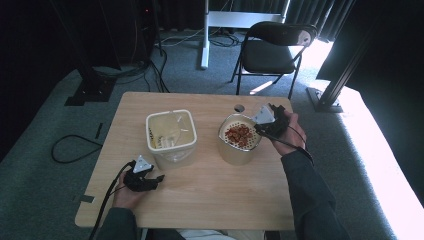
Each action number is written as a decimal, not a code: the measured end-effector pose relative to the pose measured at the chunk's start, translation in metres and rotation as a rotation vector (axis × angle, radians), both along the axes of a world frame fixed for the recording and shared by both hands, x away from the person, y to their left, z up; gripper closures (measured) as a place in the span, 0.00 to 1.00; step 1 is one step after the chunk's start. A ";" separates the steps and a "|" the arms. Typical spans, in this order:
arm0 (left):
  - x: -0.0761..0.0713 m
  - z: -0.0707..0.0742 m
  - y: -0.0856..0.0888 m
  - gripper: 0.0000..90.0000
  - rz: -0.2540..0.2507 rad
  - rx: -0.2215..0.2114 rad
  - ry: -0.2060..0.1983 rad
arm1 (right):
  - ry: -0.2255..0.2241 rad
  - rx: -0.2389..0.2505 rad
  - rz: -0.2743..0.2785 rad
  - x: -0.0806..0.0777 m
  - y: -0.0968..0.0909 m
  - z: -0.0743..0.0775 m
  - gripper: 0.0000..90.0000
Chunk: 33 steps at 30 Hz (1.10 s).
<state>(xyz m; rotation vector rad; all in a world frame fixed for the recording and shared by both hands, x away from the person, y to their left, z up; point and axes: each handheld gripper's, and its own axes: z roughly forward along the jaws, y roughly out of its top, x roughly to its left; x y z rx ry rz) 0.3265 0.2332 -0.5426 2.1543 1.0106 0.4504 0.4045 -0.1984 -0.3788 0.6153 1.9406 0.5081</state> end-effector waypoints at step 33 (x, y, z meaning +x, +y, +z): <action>0.000 0.000 -0.002 0.43 -0.005 0.000 0.001 | 0.112 0.447 0.140 -0.008 -0.007 0.022 0.41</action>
